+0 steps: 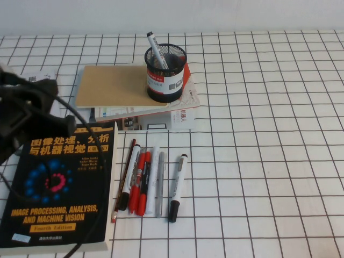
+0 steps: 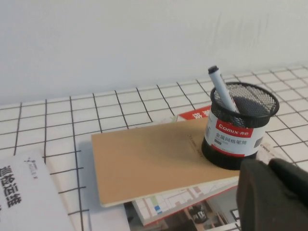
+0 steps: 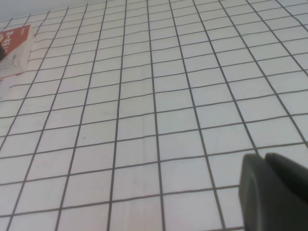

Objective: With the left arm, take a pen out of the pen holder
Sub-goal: 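Take a marker out of the pen holder and lay it on the table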

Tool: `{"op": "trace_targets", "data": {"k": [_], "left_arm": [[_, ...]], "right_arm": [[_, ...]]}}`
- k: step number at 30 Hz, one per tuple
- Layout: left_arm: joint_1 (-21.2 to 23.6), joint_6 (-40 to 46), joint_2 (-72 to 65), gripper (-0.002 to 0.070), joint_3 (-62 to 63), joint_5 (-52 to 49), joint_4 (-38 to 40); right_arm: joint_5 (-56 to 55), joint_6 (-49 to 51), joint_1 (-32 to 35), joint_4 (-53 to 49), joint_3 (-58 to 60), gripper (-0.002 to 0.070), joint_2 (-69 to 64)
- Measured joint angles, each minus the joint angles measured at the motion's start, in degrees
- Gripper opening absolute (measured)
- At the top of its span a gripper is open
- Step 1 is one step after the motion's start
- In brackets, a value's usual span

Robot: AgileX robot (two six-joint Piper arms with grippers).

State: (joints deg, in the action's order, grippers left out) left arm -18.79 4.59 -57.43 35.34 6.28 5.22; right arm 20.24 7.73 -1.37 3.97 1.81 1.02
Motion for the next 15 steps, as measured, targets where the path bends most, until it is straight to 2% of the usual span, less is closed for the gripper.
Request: {"op": "trace_targets", "data": {"k": [4,10,12,15], "left_arm": [[-0.88,-1.26,-9.74,0.0071,4.19,3.37,-3.27],[-1.01,-12.03,-21.52,0.0342,11.35,12.62,-7.07],[-1.01,-15.92,-25.34,0.0384,13.13,16.57,-7.81],[-1.01,-19.39,-30.65,0.0409,15.74,23.49,-9.04]], "right_arm": [[0.0,0.0,0.0,0.0,0.0,-0.0017,0.0],[0.0,0.0,0.0,0.0,0.0,-0.0016,0.0],[0.0,0.0,0.0,0.0,0.0,-0.0016,0.0],[0.0,0.0,0.0,0.0,0.0,-0.0016,0.0]]}}
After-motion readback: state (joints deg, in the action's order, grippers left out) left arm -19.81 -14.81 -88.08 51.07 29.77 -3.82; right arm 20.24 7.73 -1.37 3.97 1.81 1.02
